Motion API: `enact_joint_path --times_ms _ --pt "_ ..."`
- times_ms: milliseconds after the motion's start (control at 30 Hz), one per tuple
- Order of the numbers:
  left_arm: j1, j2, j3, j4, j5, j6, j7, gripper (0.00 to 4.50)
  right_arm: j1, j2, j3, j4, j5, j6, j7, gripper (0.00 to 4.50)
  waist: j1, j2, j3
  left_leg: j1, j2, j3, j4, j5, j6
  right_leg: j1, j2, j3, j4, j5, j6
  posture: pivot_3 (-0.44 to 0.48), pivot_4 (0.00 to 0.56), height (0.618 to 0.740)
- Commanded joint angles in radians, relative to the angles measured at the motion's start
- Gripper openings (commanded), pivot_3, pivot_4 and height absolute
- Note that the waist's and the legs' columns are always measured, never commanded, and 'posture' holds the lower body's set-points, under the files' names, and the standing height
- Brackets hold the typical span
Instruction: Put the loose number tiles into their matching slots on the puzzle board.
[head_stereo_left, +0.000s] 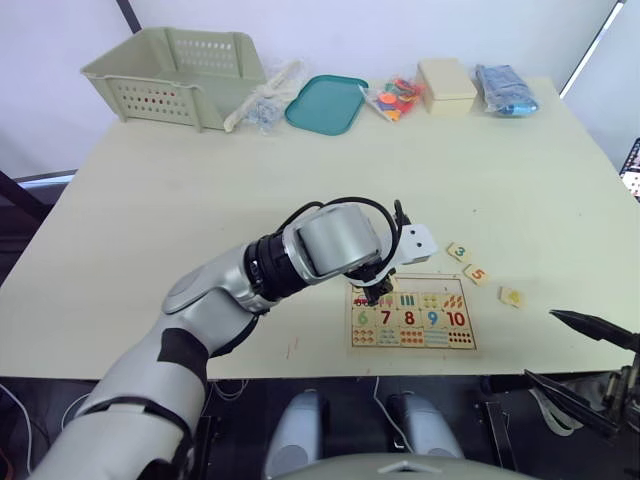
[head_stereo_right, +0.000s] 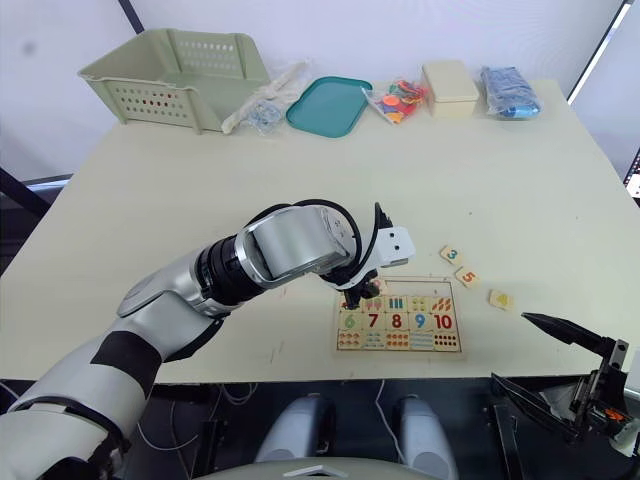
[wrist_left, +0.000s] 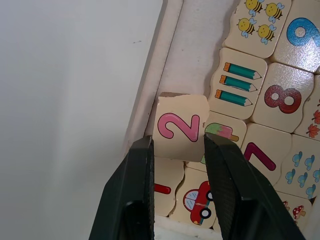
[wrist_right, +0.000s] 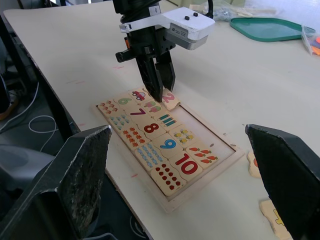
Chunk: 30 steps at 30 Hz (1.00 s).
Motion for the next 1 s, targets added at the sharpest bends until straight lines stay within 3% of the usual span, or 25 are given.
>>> enact_joint_path --times_ms 33,1000 --pt "0.001 -0.007 0.032 -0.01 0.004 0.004 0.002 1.04 0.014 0.005 -0.014 -0.028 0.015 -0.017 0.002 4.5 0.0 0.0 0.0 0.0 0.0 0.0 0.0 0.0 0.0 0.0 0.0 0.0 0.0 0.0 0.0 0.0 0.15 0.74" --pt "0.009 -0.017 0.04 -0.007 0.005 0.004 0.016 1.04 0.025 0.013 -0.011 -0.031 0.015 -0.02 0.005 4.5 0.0 0.0 0.0 0.0 0.0 0.0 0.0 0.0 0.0 0.0 0.0 0.0 0.0 0.0 0.0 0.0 0.15 0.74"
